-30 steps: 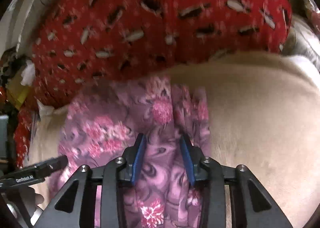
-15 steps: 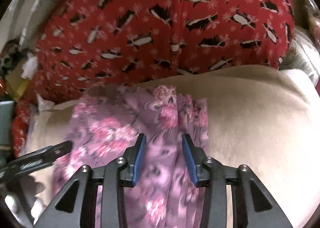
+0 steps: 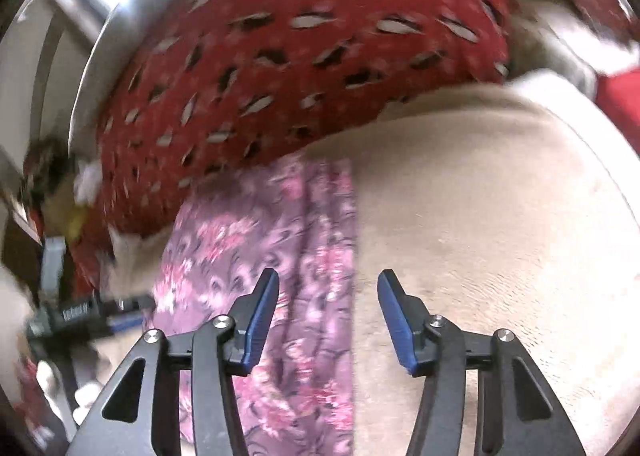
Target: Fold small clothes
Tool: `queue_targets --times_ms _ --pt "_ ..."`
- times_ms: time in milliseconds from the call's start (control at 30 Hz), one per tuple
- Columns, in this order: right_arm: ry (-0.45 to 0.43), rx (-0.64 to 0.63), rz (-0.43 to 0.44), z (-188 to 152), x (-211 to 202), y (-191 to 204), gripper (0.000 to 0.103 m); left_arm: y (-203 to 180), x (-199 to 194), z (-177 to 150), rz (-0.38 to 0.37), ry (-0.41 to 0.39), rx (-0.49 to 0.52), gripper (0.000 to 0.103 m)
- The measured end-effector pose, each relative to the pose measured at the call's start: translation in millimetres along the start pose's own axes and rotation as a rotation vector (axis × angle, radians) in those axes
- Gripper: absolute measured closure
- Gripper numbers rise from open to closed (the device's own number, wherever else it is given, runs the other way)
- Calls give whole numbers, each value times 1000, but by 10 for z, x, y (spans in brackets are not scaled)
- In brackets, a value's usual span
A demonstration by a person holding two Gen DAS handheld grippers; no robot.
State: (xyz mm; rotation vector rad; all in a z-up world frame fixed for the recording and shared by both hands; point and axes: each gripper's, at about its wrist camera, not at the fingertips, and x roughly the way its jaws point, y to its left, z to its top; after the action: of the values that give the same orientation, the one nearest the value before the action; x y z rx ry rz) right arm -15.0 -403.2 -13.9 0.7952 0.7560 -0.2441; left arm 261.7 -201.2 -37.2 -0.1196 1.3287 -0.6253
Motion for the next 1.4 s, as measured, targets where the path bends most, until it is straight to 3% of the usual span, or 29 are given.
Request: queue_targets --times_ms 100,200,333,467,500,600,833,1000,1167,1400 --pt "87 39 73 -1 271 -57 48 -120 110 -50 -57 37 29 4" --pt "79 17 171 20 378 28 41 -271 177 -59 -95 51 61 4" --pt "80 -29 150 114 516 117 37 -377 236 14 -91 53 38 7" --pt "73 -207 36 176 517 376 71 -429 218 33 4 11 39 40" --pt "61 -246 8 175 493 450 76 -452 175 14 13 -7 47 51" --pt "29 -319 -58 190 400 622 81 -585 9 -53 54 -64 91 67" --pt "-66 -408 -94 180 -54 1013 82 -830 -544 -269 92 -195 155 68" --pt "-96 -411 -62 117 -373 1203 82 -756 -1041 -543 84 -253 164 68" --pt "-74 -391 -4 -161 -513 1371 82 -568 -1328 -838 108 -267 155 68" --pt "8 -361 83 -748 -444 1484 82 77 -1379 -1409 97 -193 61 67"
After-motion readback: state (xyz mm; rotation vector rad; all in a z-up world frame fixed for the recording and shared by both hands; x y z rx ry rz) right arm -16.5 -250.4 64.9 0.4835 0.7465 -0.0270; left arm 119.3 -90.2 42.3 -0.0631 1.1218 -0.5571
